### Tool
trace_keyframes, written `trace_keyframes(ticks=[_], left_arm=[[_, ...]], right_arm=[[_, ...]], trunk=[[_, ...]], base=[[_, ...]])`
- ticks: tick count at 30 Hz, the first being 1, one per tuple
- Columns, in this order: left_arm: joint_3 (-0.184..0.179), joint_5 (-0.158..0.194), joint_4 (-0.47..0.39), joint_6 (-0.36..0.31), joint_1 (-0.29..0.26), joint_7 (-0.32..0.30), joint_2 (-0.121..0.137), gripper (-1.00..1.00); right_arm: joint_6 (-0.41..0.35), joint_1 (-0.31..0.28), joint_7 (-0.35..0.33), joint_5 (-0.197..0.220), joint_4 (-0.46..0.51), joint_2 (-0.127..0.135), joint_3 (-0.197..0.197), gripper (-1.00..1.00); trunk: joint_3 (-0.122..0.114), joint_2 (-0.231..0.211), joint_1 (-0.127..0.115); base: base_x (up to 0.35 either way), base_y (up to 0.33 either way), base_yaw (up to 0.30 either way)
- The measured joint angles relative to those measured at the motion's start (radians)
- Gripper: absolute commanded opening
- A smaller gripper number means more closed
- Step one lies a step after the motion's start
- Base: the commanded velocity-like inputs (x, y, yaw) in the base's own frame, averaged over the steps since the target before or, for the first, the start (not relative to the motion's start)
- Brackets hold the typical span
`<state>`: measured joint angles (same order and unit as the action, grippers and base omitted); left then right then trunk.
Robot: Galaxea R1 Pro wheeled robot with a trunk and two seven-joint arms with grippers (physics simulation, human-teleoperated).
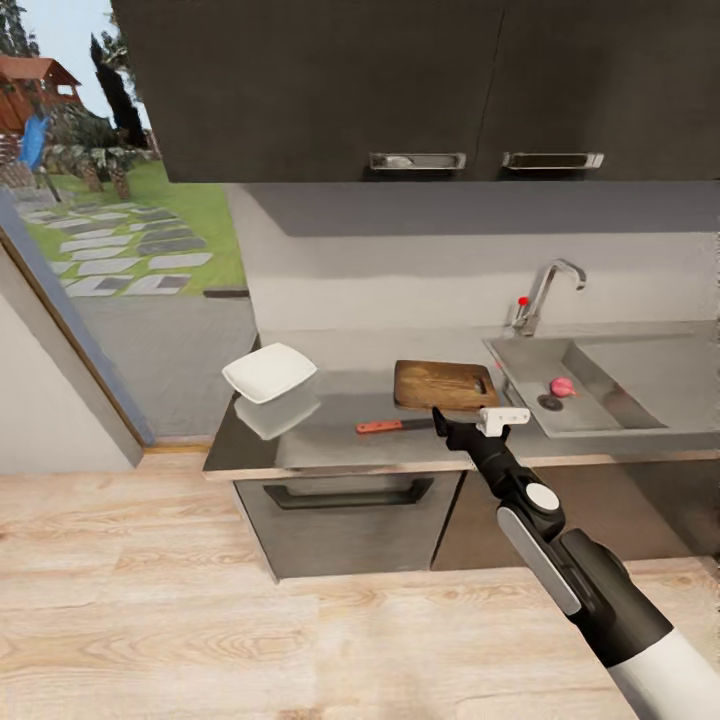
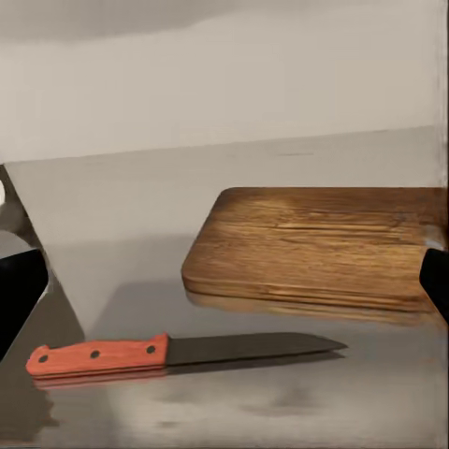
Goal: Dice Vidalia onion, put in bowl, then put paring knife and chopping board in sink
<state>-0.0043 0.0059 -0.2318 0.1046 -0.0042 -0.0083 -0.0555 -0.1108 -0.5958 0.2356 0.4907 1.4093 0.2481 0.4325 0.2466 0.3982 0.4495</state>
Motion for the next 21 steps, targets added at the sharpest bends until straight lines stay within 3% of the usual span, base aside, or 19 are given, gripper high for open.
trace_keyframes(ticks=[14,21], left_arm=[[0.000,0.000,0.000,0.000,0.000,0.001,-0.001,1.00],[0.000,0.000,0.000,0.000,0.000,0.001,-0.001,1.00]], right_arm=[[0.016,0.014,0.000,0.000,0.015,0.012,0.000,1.00],[0.018,0.018,0.000,0.000,0.017,0.011,0.000,1.00]], trunk=[[0.000,0.000,0.000],[0.000,0.000,0.000]], base=[[-0.004,-0.302,0.000],[-0.101,-0.300,0.000]])
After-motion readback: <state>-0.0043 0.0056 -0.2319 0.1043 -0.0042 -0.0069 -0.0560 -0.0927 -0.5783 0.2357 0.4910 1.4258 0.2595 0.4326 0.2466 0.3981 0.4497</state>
